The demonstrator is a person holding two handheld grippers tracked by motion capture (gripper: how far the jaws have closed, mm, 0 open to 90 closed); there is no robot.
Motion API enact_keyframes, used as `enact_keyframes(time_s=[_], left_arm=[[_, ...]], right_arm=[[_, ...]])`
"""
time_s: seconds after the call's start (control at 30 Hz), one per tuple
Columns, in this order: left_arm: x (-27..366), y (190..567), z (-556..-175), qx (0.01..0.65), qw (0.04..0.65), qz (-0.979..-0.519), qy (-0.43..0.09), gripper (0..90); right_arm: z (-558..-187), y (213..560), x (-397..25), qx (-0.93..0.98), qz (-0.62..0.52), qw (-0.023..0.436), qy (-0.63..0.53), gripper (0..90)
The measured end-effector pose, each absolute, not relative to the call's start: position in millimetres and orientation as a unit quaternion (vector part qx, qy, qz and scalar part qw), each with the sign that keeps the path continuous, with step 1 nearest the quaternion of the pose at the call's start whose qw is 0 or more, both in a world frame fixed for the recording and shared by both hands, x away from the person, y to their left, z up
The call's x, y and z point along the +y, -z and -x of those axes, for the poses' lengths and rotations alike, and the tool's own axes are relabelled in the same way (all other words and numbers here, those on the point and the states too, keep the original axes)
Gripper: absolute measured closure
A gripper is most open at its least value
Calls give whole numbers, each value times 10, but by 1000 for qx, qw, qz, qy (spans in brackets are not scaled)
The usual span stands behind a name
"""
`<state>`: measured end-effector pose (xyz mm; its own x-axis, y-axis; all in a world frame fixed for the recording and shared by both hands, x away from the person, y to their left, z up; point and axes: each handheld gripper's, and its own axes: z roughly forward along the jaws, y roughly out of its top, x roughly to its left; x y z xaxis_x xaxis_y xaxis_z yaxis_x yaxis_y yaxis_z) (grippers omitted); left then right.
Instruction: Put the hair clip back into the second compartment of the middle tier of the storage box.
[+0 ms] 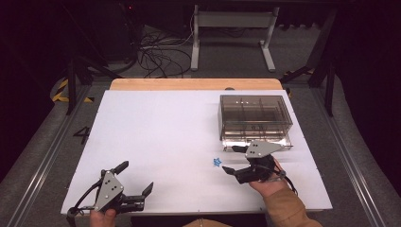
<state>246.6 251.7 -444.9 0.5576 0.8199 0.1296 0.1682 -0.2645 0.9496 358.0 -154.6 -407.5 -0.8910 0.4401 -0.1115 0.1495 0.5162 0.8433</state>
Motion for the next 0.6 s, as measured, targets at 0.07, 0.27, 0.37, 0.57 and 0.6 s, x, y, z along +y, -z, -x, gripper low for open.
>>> enact_keyframes(time_s=[0.07,0.27,0.37,0.57,0.6], left_arm=[[2518,4449,-2467,341,502,-726,-324,11],[2518,4449,-2465,340,502,-726,-324,11],[2519,4448,-2466,339,502,-726,-326,11],[2515,4450,-2466,339,503,-726,-324,11],[2515,4451,-2467,339,503,-726,-324,11]], right_arm=[[-3586,4095,-1516,862,-172,161,-449,289],[-3631,4164,-1419,878,-171,165,-414,351],[-3652,4194,-1383,885,-170,168,-400,370],[-3693,4250,-1312,893,-167,165,-383,386],[-3701,4259,-1299,894,-169,164,-381,388]])
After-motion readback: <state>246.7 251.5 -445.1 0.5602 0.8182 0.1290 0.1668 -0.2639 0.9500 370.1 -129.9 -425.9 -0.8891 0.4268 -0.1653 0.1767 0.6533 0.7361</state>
